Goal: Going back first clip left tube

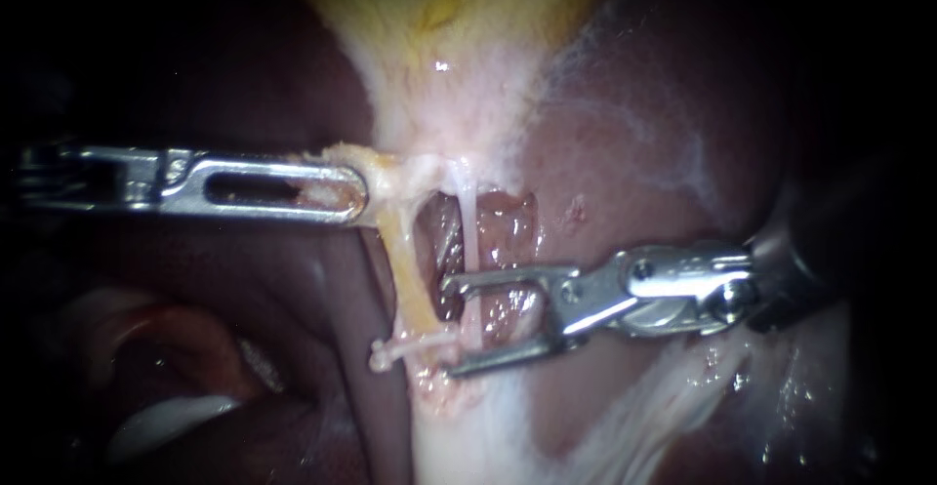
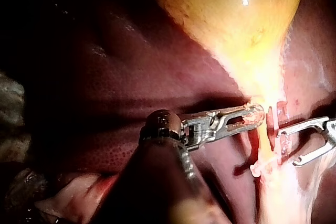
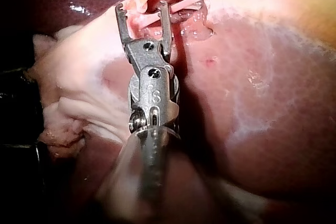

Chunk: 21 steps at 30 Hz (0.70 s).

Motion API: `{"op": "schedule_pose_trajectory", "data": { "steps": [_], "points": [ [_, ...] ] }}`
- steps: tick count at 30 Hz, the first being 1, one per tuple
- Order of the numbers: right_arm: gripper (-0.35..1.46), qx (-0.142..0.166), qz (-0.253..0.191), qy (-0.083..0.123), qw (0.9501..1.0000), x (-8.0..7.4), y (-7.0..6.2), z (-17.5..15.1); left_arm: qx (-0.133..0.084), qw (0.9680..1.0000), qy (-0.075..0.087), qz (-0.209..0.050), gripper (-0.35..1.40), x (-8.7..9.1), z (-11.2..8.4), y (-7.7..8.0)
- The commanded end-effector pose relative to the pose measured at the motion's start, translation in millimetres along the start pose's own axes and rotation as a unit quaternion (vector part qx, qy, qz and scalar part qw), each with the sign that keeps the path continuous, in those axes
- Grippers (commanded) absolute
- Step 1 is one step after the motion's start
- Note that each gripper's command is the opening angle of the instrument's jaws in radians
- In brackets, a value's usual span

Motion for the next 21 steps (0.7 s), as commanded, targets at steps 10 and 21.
{"op": "schedule_pose_trajectory", "data": {
  "steps": [10, 21],
  "points": [
    [0.5, -0.016, -0.027, 0.0, 0.9995, 2.4, 0.4, -6.8, 0.0, 1.0, 0.0, 0.0, -0.35, 0.0, 0.0, 0.0],
    [0.5, -0.018, -0.039, -0.001, 0.9991, 2.9, 0.8, -9.0, -0.001, 1.0, -0.001, 0.001, -0.35, 0.3, 0.4, 0.2]
  ]
}}
